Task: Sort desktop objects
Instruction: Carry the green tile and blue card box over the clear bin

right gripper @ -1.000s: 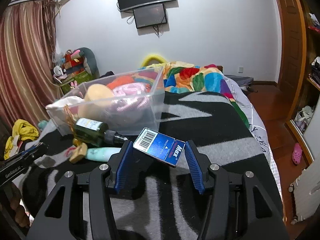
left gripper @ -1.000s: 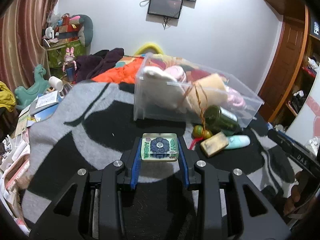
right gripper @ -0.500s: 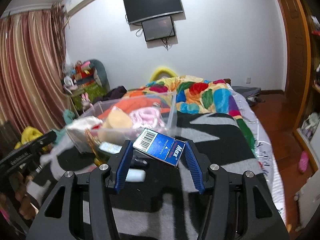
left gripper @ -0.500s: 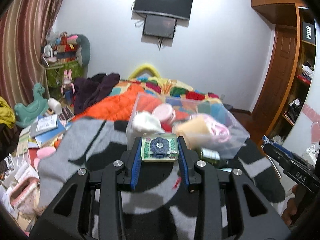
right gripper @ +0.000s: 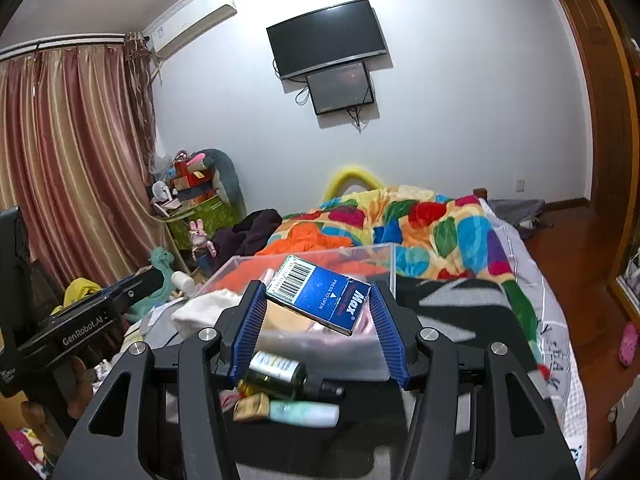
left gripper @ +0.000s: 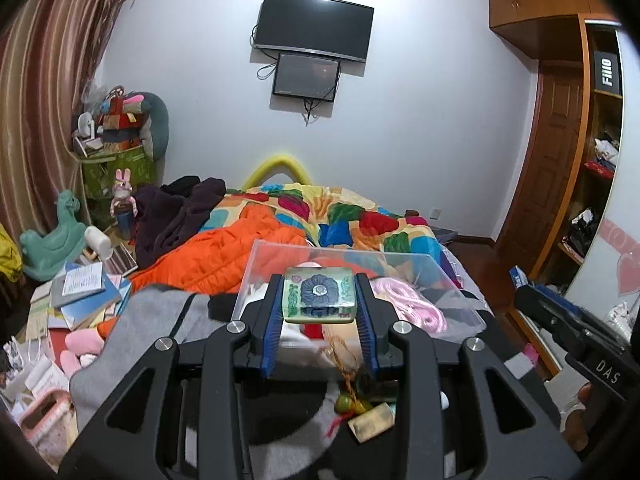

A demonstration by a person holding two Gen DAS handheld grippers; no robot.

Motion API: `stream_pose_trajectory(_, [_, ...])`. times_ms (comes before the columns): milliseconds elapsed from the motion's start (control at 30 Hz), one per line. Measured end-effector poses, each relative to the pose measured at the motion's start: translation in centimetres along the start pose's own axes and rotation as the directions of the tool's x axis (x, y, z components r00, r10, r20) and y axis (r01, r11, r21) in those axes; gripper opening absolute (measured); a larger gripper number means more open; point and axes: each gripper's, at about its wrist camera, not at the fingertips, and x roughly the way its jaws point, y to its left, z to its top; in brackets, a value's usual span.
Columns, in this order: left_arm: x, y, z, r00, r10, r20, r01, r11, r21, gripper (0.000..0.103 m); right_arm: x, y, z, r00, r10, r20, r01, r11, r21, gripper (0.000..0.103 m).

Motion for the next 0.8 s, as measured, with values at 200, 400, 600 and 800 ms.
stream_pose_trajectory(200, [3.1, 1.3, -0.7, 0.999, 0.007, -0.033, -0.009, 0.998, -0.057, 0.033, 3.1, -0.7, 0.0, 0.999, 0.023, -0.038, -0.02, 0.996, 0.083, 0.05])
stream_pose_trajectory(400, [5.2, 2.1, -1.8, 0.997, 0.001, -0.073, -0.008, 0.995, -0.095, 0.033, 6.1, -1.1, -1.0, 0.996, 0.013, -0.086, -0.002, 0.993, 0.119, 0.05])
stream_pose_trajectory(600, [6.2, 2.1, -2.5, 0.995, -0.007, -0.097, -0.001, 0.997, -0.083, 0.034, 7.7, -0.7, -2.2, 0.991, -0.024, -0.129, 0.036, 0.995, 0.09, 0.05])
stream_pose_trajectory(800, [7.0, 2.4, -2.8, 0.992, -0.024, -0.126, 0.012, 0.995, -0.098, 0.036, 8.2, -0.6, -2.5, 0.99, -0.046, -0.133, 0.054, 0.997, 0.063, 0.05])
